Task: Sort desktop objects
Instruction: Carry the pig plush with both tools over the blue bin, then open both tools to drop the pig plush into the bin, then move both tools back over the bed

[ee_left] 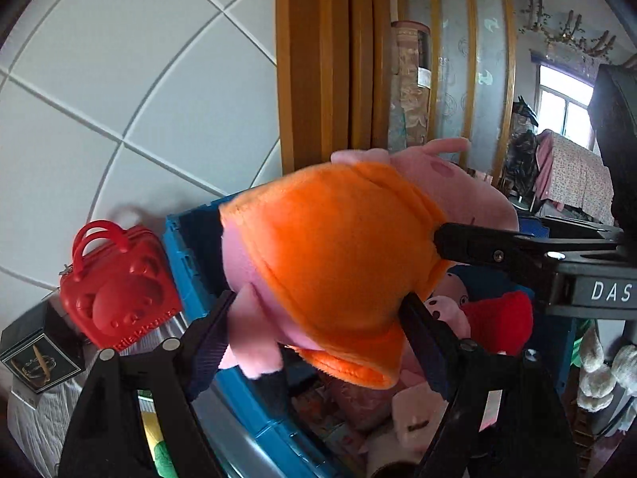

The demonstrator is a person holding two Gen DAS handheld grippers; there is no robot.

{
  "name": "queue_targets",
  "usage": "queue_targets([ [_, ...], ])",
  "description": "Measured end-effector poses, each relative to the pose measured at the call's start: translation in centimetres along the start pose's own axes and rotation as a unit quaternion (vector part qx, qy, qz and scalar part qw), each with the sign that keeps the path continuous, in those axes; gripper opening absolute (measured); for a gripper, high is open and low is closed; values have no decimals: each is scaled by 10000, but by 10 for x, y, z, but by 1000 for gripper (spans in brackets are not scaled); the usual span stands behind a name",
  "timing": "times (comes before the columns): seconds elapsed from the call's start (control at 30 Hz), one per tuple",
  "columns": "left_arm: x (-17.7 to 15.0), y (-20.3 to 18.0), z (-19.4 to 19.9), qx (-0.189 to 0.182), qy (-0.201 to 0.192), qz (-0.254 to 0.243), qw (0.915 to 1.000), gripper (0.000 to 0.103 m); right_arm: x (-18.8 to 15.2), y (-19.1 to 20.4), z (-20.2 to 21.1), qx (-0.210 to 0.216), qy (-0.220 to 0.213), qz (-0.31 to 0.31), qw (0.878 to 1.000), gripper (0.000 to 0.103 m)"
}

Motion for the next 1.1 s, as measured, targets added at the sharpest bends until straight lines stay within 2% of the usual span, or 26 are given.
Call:
queue_targets([
  [0.13,-2,-19,-17,144,130,-131,9997,82,-21,-43,0,-90,137,-302,9994,75],
  [0.27,-7,-24,-23,223,217,-161,9994,82,-35,-63,3,-166,222,-443,9986,77],
  [0.37,-10,-22,-26,240,252,-82,9994,82,-43,-68,9,-231,275,-445,9984,83],
  [0.53,-16,-26,-23,333,205,-110,9992,82,-48,-70,10,-316,250,-378,9985,89],
  [0.73,-27,-18,-4,435,61,-33,9990,82,-45,-52,20,-455,171,-226,9986,103],
  [0.83,-34,-4,12,503,-78,77,9987,82,-43,-36,27,-554,77,-109,9984,103],
  [0.97,-47,31,44,701,-317,320,9965,83,-39,-3,43,-509,-178,5,9985,103],
  [1.1,-69,85,79,1053,-588,690,9903,89,-36,52,55,-271,-481,319,9980,103],
])
Point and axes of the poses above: each gripper's, at about its wrist camera, not at the fingertips, and z roughly against the way its jaws point, y to its left, x to its top, the point moved 3 cm from there along -z, roughly the way its jaws point, and after that the axes turned 15 degrees about z, right-handed, at the moved point
